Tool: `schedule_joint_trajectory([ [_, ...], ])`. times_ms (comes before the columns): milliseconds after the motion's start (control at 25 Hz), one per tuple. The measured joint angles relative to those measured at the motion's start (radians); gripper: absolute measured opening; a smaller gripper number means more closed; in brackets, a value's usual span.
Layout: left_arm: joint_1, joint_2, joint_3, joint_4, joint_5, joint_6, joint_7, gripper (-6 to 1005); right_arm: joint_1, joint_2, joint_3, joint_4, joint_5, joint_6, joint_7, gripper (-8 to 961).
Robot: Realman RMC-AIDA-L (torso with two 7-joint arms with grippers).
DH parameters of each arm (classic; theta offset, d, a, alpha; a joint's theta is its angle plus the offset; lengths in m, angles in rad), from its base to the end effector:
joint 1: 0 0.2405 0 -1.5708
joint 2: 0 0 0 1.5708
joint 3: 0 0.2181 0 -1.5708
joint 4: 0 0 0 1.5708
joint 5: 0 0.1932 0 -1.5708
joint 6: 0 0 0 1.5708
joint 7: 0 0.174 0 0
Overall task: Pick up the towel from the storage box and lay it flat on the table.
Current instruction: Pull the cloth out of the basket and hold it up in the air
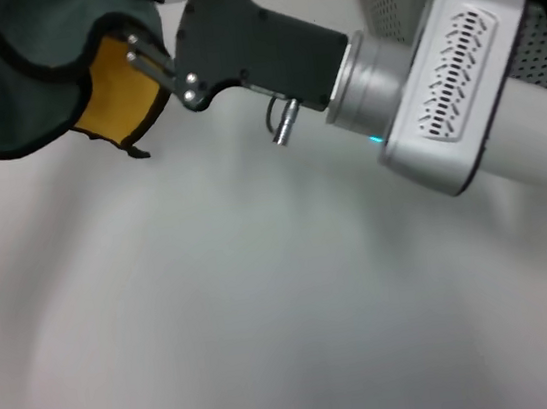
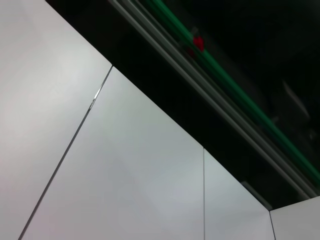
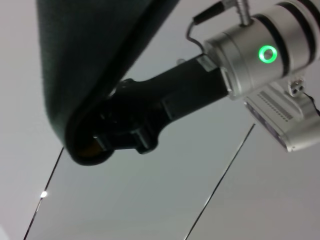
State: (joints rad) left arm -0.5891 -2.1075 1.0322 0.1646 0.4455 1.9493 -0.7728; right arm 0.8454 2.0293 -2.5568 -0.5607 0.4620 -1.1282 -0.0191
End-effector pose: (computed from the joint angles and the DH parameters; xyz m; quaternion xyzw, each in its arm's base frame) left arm -0.1416 0.3080 0.0975 -0.5910 -0.0341 -0.7132 0.3754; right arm 0.0157 0.3234 -0.0841 -0.8350 -0.1717 0.4356 0.2892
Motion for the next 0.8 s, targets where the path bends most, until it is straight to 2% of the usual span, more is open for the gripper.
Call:
schedule_joint_trajectory([
  [280,0.007,0.0,0.0,-0.002,0.001,-0.007,-0.003,7,0.003,0.0,0.012,-0.033,0.001,0.073,0.011,250],
  [440,0.012,0.0,0.0,-0.002,0.002,-0.007,-0.003,7,-0.015,0.0,0.038,-0.028,0.002,0.078,0.002,146],
  [600,0.018,0.0,0.0,-0.002,0.002,-0.008,-0.003,6,-0.026,0.0,0.039,-0.024,-0.007,0.046,0.002,43],
  [800,0.027,0.003,0.0,-0.002,0.003,-0.017,-0.005,6,-0.06,0.0,0.048,-0.009,-0.008,-0.057,0.115,10],
])
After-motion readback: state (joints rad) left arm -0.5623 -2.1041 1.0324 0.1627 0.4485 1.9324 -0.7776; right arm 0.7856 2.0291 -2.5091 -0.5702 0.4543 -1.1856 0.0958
